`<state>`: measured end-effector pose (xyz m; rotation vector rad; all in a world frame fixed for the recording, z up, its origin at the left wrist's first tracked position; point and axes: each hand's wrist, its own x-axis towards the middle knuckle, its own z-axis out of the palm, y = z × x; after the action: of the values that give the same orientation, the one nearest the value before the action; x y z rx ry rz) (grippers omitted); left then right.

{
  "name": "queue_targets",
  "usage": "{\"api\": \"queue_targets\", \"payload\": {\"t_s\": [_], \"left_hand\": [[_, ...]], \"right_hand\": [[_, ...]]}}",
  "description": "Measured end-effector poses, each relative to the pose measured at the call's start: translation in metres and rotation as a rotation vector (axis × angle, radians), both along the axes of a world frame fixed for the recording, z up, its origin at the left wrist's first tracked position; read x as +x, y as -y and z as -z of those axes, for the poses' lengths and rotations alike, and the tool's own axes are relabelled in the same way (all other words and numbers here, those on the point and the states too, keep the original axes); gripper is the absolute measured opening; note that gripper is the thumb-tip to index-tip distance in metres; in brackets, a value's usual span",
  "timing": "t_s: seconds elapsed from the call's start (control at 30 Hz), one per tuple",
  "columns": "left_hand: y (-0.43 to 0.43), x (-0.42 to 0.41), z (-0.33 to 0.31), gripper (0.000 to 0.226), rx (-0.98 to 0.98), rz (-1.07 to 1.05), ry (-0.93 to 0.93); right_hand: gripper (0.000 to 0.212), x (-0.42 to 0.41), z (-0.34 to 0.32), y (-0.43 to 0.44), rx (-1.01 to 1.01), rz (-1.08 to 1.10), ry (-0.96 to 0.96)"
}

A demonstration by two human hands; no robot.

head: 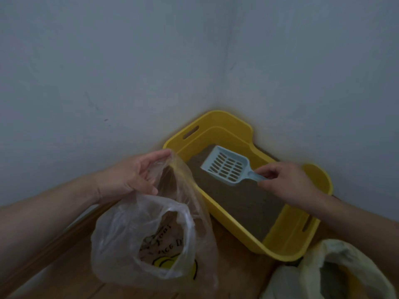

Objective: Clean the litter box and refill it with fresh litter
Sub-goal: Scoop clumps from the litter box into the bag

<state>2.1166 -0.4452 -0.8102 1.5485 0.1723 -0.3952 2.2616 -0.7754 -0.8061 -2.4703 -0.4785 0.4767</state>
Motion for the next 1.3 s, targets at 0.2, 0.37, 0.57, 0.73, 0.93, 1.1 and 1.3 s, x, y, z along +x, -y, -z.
{"api": "queue_targets", "payload": {"t_s": [0.2, 0.37, 0.57, 0.73, 0.93, 1.1, 1.3], "left_hand": [[0.013, 0.014, 0.009, 0.094, -0.070, -0.002, 0.029], [0.025, 0.028, 0.007, 0.093, -0.125, 0.037, 0.037], [0.036, 0.036, 0.000, 0.094, -0.173, 0.010, -0.020], [0.020, 0.042, 0.016, 0.097, -0.061, 0.011, -0.025], [0.020, 0.047, 0.020, 0.104, -0.082, 0.005, -0.030], [0.020, 0.049, 0.026, 0.094, -0.101, -0.046, -0.007], [0.006, 0.047, 0.036, 0.094, -0.109, -0.070, -0.019]], "right_hand": [[0.015, 0.048, 0.031, 0.043, -0.411, -0.032, 0.056], [0.016, 0.074, 0.054, 0.058, -0.620, -0.088, 0.043], [0.023, 0.077, 0.066, 0.051, -0.683, -0.064, 0.030], [0.021, 0.080, 0.087, 0.031, -0.615, -0.028, 0.008], [0.020, 0.092, 0.113, -0.007, -0.527, -0.019, 0.032], [0.015, 0.100, 0.133, -0.042, -0.360, 0.024, -0.037], [0.025, 0.108, 0.144, -0.078, -0.203, 0.036, -0.055]]}}
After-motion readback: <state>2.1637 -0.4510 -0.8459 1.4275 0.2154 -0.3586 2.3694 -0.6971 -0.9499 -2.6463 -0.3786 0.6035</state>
